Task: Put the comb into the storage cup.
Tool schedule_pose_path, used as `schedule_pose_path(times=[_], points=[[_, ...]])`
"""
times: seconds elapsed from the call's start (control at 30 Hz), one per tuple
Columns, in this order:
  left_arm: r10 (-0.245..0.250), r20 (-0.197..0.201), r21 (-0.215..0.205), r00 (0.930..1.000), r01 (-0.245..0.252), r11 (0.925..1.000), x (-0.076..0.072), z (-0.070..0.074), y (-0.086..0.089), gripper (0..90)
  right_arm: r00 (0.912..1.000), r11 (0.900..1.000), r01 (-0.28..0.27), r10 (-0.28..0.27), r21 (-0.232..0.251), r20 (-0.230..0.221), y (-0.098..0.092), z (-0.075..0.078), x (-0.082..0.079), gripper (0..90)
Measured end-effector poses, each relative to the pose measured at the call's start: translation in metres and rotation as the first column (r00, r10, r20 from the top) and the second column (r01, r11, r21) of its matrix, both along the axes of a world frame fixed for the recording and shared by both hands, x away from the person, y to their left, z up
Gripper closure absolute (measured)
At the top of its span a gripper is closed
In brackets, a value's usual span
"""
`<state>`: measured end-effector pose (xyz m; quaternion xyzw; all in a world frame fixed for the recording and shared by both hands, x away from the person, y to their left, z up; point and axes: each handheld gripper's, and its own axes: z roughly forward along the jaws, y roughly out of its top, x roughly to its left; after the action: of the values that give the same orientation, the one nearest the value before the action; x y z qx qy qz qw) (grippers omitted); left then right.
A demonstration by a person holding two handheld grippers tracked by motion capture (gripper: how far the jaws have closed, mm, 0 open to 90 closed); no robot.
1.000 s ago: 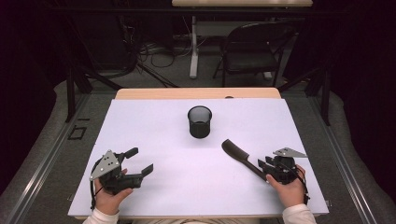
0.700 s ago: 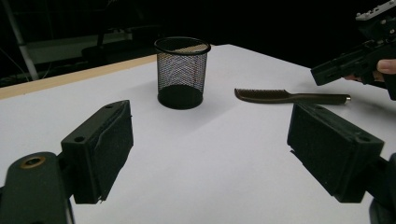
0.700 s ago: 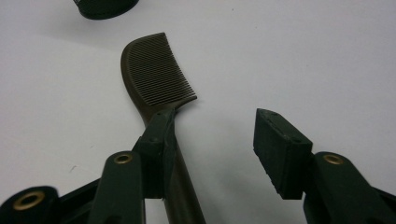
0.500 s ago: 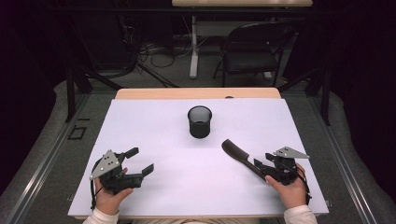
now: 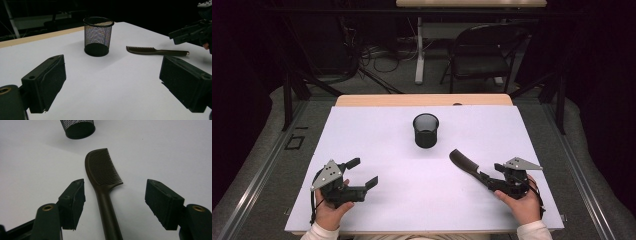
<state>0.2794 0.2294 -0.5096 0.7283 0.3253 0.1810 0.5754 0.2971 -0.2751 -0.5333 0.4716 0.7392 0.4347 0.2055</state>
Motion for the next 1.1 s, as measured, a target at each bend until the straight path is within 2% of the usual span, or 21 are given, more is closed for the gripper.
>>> schedule_pose_path(times=[0.07,0.1,0.2,0.47,0.63,0.8,0.87,1.1], points=[[-0.007,-0.005,-0.013,1.0000,0.007,0.9999,0.001,0.000,0.000,7.0,0.9999,1.000,-0.011,0.011,0.010,-0.004,0.001,0.000,0.000,30.0],[0.002,-0.006,-0.014,1.0000,-0.002,0.9999,0.000,0.000,0.000,6.9,0.9994,1.000,-0.031,0.031,0.004,-0.013,0.004,0.001,0.002,25.8],[-0.001,-0.012,-0.018,0.9999,0.000,0.9998,0.000,-0.001,0.000,6.9,0.9994,0.999,-0.032,0.032,-0.005,-0.014,0.007,0.003,0.002,24.7],[-0.007,-0.028,-0.026,0.9996,0.006,0.9997,0.001,-0.002,0.001,7.1,0.9965,0.998,-0.058,0.056,-0.031,-0.063,0.014,0.008,0.008,20.6],[-0.006,-0.025,-0.024,0.9997,0.006,0.9997,0.000,-0.001,0.001,7.2,0.9897,0.994,-0.090,0.082,-0.067,-0.118,0.016,0.010,0.014,19.5],[-0.001,-0.023,-0.017,0.9997,0.000,0.9999,0.000,-0.001,0.001,7.8,0.9845,0.989,-0.113,0.098,-0.098,-0.146,0.017,0.015,0.019,19.5],[-0.004,-0.026,-0.019,0.9997,0.004,0.9998,0.000,-0.001,0.002,7.9,0.9834,0.986,-0.115,0.096,-0.121,-0.154,0.017,0.016,0.021,19.5],[0.001,-0.024,-0.021,0.9997,-0.001,0.9998,0.000,-0.001,0.002,8.3,0.9748,0.966,-0.158,0.120,-0.203,-0.188,0.018,0.020,0.026,21.3]])
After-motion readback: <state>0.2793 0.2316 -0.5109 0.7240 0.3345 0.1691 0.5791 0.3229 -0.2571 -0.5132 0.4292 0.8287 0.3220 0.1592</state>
